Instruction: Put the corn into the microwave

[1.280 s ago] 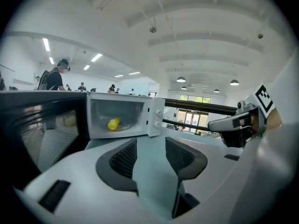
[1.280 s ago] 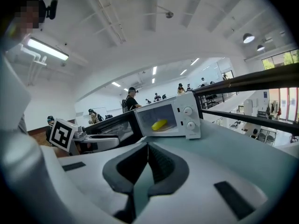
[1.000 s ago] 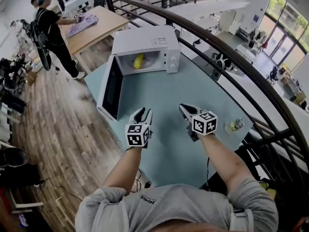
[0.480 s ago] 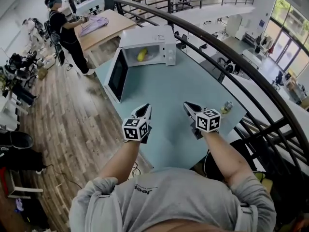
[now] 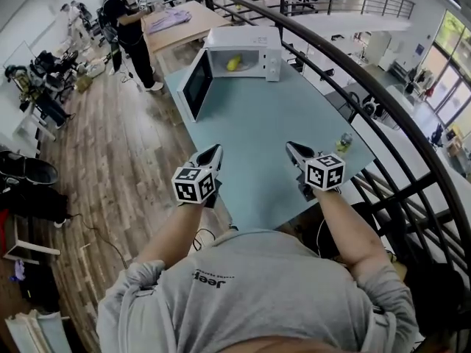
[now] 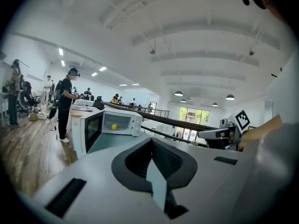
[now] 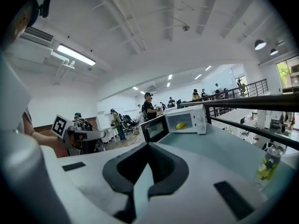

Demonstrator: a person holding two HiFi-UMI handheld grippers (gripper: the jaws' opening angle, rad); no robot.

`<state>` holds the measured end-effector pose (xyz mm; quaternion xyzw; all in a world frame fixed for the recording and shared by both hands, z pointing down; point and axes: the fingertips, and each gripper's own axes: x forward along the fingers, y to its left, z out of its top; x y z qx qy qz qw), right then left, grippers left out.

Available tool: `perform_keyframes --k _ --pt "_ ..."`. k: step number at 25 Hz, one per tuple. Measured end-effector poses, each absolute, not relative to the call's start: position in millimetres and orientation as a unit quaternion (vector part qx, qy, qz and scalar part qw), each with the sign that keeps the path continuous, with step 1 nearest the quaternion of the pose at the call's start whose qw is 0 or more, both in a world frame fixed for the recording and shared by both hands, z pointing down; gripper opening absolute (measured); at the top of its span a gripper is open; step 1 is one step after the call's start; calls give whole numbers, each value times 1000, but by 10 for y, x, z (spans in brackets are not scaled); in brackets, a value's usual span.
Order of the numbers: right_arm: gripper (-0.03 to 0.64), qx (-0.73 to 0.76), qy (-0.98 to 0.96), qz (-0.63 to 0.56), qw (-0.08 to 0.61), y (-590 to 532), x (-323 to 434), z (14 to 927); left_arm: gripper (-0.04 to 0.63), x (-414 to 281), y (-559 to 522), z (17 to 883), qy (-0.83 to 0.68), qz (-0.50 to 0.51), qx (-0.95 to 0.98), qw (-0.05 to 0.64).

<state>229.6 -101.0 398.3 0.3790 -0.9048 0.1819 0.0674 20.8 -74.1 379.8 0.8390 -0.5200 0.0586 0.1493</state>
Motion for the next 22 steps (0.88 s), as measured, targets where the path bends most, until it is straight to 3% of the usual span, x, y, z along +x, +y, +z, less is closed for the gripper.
perform_keyframes --k 15,22 --pt "17 354 -916 174 79 -341 2073 3666 20 -135 -46 3443 -500 48 854 137" --pt "17 388 -900 194 41 -284 1837 3602 20 -578 30 3310 -457 62 881 103"
